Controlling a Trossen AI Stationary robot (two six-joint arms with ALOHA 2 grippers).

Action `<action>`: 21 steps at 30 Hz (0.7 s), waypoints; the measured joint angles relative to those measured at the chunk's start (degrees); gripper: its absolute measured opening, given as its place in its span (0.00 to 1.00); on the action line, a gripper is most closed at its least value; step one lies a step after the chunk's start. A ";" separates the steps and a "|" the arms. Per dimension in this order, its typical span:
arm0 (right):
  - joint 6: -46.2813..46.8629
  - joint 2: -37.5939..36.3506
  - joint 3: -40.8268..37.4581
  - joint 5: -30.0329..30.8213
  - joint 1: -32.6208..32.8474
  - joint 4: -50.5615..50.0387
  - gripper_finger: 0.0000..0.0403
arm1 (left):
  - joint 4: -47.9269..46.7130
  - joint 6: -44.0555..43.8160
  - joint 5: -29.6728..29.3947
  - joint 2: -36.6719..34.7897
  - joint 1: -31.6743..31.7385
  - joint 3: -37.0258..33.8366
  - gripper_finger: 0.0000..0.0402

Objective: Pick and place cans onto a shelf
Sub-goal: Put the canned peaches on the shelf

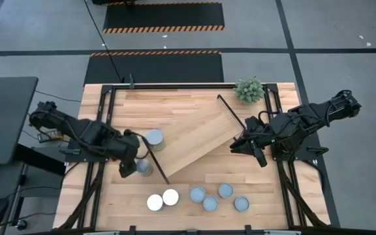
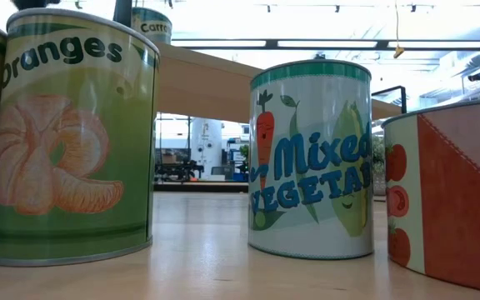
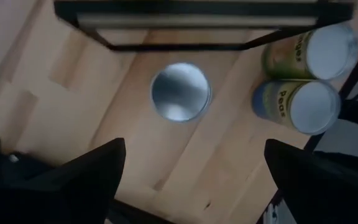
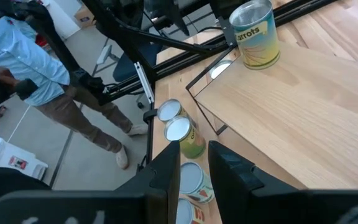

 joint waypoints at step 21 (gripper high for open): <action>3.76 0.00 0.00 -0.02 0.00 0.02 0.22 | 22.11 -8.46 -3.65 -0.74 -10.03 -27.29 0.97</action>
